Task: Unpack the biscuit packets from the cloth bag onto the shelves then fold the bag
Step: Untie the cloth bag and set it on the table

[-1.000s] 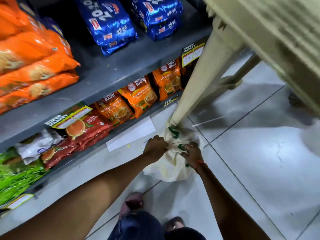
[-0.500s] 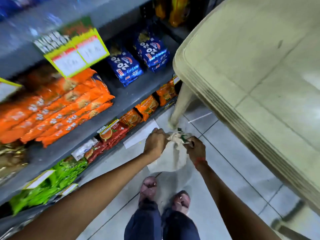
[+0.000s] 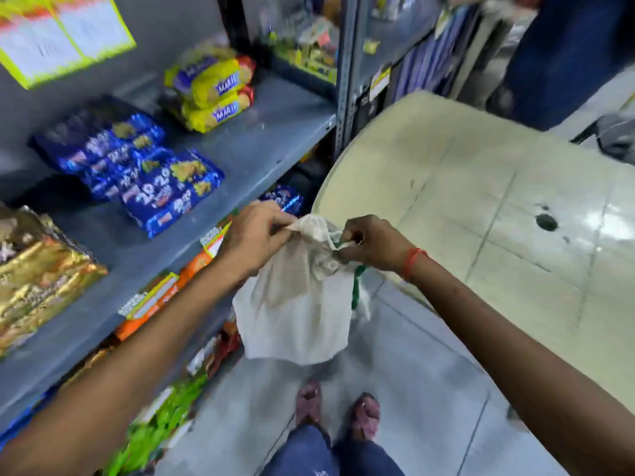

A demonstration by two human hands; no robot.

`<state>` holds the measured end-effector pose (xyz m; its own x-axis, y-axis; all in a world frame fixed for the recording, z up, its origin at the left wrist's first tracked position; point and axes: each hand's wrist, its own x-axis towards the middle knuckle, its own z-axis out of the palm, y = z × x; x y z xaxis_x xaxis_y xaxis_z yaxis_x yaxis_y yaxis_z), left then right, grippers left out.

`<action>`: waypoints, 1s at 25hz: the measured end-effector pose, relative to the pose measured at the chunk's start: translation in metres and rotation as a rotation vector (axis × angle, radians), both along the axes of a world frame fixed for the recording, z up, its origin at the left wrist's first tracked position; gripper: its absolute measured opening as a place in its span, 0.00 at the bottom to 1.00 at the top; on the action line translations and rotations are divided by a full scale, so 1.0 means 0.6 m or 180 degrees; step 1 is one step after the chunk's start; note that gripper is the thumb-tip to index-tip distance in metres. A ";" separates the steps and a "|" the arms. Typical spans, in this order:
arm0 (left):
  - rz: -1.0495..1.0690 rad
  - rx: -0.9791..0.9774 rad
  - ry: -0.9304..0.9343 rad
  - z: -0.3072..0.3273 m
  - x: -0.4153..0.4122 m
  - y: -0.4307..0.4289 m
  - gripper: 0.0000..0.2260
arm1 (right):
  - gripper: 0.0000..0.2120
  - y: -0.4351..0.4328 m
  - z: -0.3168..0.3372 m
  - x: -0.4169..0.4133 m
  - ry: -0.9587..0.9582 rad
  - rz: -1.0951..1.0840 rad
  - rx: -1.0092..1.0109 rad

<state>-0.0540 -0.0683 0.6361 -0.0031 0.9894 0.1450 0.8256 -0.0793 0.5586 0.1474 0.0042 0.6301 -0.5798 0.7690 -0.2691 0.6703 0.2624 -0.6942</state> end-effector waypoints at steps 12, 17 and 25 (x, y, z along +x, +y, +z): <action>-0.0031 0.1628 -0.0628 0.289 0.059 0.231 0.10 | 0.14 0.160 0.290 0.040 0.1457 -0.1223 0.1252; 0.0303 0.1619 -0.0695 0.261 0.107 0.327 0.10 | 0.13 0.262 0.257 0.064 0.1361 -0.1356 0.1531; 0.0687 0.0977 -0.0459 0.032 0.173 0.355 0.06 | 0.09 0.346 0.057 0.135 0.1106 -0.1270 0.1433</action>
